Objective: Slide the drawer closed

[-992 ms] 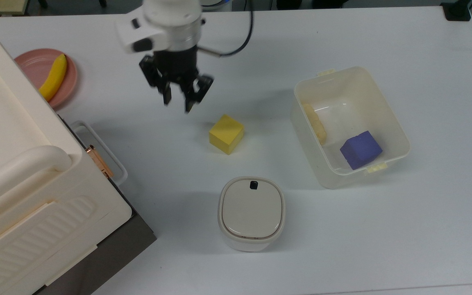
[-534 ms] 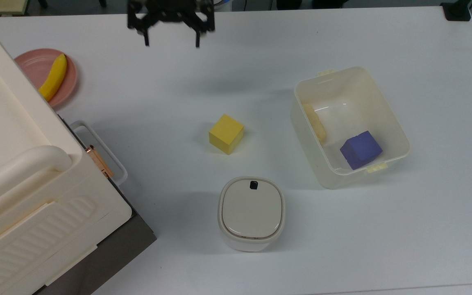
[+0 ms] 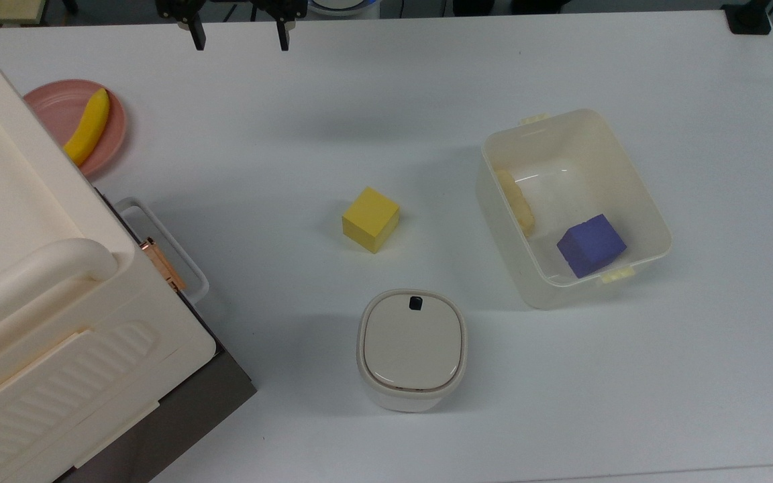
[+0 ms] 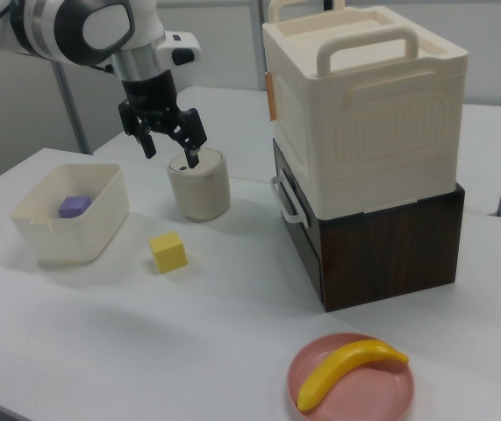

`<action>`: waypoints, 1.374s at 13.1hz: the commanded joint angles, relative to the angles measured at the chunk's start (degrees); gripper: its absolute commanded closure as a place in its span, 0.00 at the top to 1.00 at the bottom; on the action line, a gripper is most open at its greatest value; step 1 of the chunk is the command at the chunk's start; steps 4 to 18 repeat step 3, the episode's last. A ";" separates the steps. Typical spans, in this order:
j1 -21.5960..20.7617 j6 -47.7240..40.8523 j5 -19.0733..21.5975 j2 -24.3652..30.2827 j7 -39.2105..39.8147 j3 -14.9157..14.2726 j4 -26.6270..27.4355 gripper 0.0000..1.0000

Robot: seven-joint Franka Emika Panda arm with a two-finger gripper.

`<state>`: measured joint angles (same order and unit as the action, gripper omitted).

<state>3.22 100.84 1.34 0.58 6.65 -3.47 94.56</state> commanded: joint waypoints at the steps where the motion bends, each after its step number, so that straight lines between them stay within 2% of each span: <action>1: 0.03 -0.99 1.56 -0.48 1.09 -0.14 -0.69 1.00; 18: 0.03 -1.08 1.56 -0.58 1.00 -0.14 -0.69 1.00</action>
